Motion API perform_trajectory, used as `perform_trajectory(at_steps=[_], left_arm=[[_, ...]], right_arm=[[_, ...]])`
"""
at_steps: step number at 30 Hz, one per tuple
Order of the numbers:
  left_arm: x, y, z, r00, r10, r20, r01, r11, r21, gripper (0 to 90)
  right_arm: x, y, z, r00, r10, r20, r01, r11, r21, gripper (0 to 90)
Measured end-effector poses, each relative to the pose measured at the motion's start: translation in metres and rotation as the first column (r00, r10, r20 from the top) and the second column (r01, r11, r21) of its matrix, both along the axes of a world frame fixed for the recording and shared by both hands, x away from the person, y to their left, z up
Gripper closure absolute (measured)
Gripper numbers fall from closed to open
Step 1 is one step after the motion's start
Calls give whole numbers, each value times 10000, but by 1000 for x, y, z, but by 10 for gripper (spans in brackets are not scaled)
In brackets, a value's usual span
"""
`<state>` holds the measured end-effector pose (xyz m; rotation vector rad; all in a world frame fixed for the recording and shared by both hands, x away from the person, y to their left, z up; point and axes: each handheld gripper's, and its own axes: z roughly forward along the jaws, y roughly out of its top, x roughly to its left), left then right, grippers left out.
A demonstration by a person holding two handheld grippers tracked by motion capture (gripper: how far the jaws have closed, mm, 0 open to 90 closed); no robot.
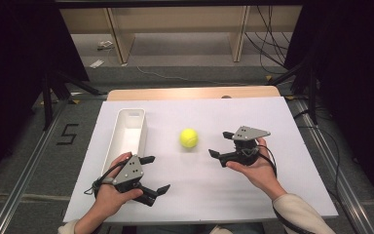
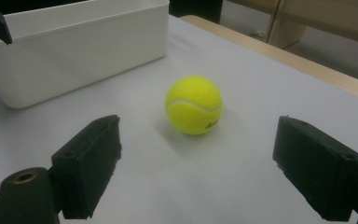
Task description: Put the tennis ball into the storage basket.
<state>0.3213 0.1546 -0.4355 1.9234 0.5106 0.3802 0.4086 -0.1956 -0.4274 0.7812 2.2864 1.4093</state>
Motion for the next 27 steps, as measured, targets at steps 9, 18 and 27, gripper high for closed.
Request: perform_trajectory(at_steps=[9,18,27], left_arm=[[0,0,0,10000,10,-10,-10,10000,-6,1],[0,0,0,10000,2,-11,-2,10000,-8,1],[0,0,0,10000,-5,-20,5,10000,-13,1]], right_arm=[[3,5,-1,10000,-8,-68,8,10000,-1,156],[8,10,-2,9999,14,-122,-15,10000,-27,156],[10,16,-4,9998,65,-181,-66,10000,-57,156]])
